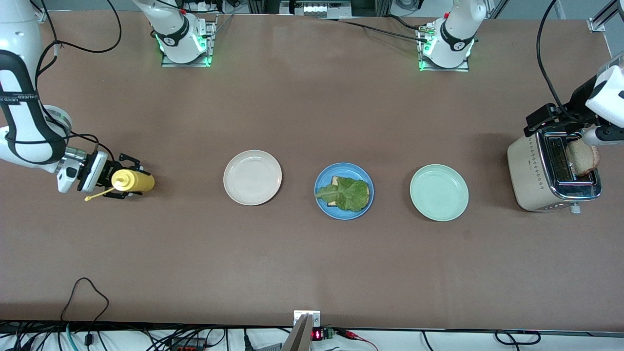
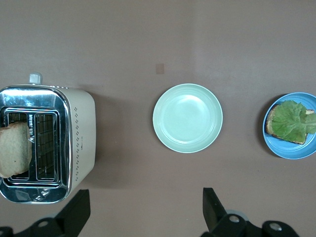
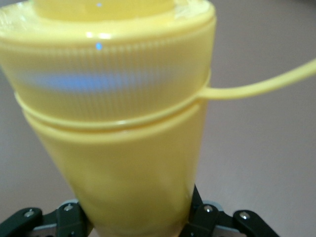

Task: Make sandwich in blue plate with both arms
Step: 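Lift the yellow bottle and carry it toward the blue plate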

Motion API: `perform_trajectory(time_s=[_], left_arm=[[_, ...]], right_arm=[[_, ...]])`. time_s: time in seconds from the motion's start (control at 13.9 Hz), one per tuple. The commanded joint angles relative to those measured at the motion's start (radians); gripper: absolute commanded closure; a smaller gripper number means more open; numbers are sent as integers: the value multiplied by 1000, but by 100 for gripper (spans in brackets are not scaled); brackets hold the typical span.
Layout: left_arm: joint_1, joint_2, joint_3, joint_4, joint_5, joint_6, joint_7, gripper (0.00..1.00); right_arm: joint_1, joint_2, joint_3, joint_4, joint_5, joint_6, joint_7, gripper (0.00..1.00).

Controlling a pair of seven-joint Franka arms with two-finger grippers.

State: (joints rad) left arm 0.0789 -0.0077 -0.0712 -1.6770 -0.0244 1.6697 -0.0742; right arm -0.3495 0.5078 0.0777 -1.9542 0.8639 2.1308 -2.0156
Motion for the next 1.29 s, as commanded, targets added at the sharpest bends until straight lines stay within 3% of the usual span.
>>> perform_trajectory(time_s=[0.0, 0.22, 0.5, 0.72, 0.93, 1.22], left_arm=[[9, -9, -7, 5, 4, 2, 10, 0], [12, -6, 2, 5, 1, 22, 7, 0], [25, -8, 7, 5, -11, 18, -1, 0], [39, -8, 7, 3, -15, 19, -2, 0], [93, -6, 7, -1, -100, 15, 1, 0], [93, -8, -4, -1, -92, 15, 10, 0]], right_arm=[[62, -112, -3, -8, -103, -2, 185, 100], [141, -172, 1, 5, -212, 9, 375, 100], [184, -227, 106, 14, -394, 72, 643, 100], [240, -244, 177, 61, -598, 74, 923, 100], [305, -249, 223, 71, -742, 74, 1159, 100], [441, -243, 251, 71, -919, 74, 1401, 100]])
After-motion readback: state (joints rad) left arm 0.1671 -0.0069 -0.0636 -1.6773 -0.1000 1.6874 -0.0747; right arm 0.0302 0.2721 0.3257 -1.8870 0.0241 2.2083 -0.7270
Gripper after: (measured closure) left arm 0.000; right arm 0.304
